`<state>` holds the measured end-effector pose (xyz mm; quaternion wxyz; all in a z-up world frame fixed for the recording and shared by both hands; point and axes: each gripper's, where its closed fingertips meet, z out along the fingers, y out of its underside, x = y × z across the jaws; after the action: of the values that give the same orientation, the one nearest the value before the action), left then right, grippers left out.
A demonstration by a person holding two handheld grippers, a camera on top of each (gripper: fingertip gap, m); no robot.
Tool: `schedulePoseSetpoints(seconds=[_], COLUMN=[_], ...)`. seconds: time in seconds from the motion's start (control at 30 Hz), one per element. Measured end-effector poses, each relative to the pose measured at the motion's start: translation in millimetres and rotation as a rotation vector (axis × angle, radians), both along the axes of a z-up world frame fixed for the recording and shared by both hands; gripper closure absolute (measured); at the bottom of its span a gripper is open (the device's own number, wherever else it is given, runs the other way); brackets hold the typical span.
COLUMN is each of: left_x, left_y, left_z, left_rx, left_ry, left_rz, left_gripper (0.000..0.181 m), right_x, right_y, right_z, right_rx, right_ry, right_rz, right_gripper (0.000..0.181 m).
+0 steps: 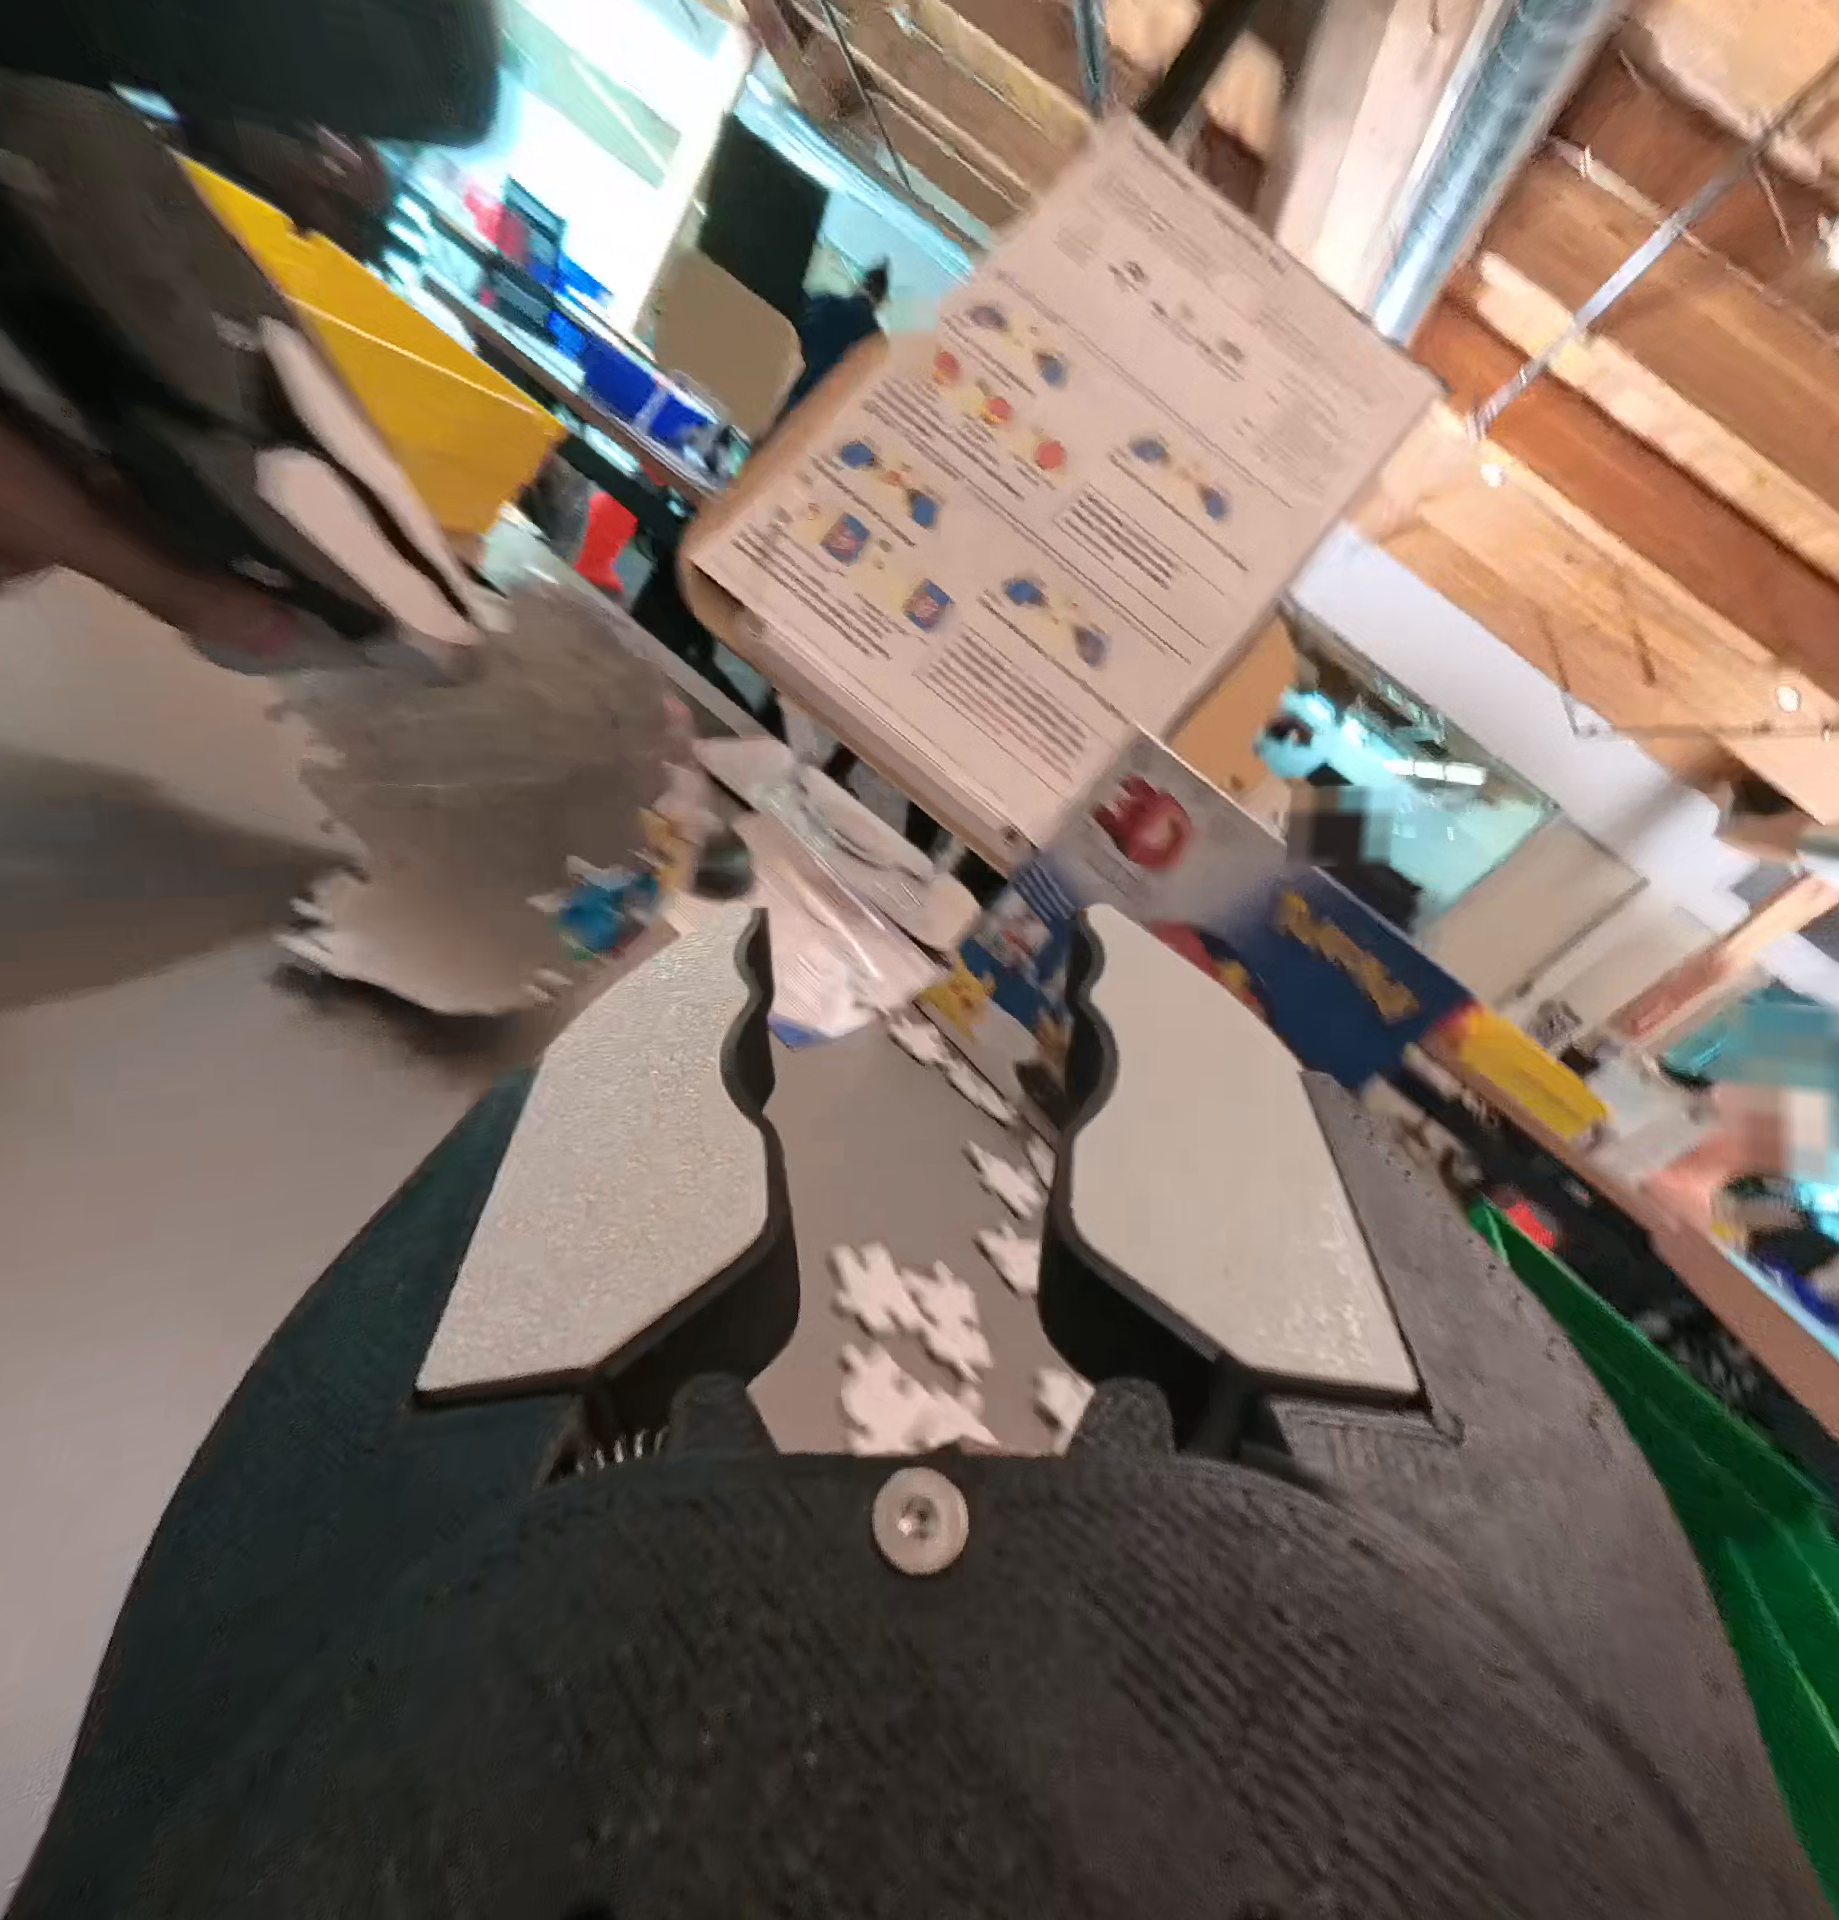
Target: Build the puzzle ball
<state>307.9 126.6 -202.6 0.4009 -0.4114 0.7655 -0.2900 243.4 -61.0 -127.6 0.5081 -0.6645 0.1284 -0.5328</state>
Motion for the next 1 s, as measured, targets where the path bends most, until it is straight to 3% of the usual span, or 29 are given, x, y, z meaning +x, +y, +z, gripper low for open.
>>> schedulePoseSetpoints(seconds=[0.13,0.23,0.37,0.53,0.63,0.87,1.0], left_x=[0,0,2,2,2,5,5], left_y=[2,1,0,-1,0,1,0], left_z=[-1,0,0,0,0,-2,-2], left_rx=[0.006,0.013,0.029,0.05,0.057,0.047,0.047], left_ry=[0.004,0.006,0.012,0.017,0.015,0.031,0.031], left_rz=[0.01,0.012,0.016,0.009,0.005,0.001,-0.005], left_gripper=[0.179,0.179,0.179,0.179,0.179,0.179,0.179], right_x=[46,82,125,144,152,149,150], right_y=[-78,-103,-93,-78,-93,-107,-105], right_z=[-12,-28,-58,-95,-113,-123,-119], right_rx=[0.032,0.047,-0.063,-0.187,-0.255,-0.239,-0.206], right_ry=[0.203,0.361,0.524,0.689,0.775,0.919,0.913], right_rz=[-0.063,-0.053,-0.002,0.147,0.113,0.16,0.179], right_gripper=[0.132,0.134,0.141,0.142,0.142,0.139,0.136])
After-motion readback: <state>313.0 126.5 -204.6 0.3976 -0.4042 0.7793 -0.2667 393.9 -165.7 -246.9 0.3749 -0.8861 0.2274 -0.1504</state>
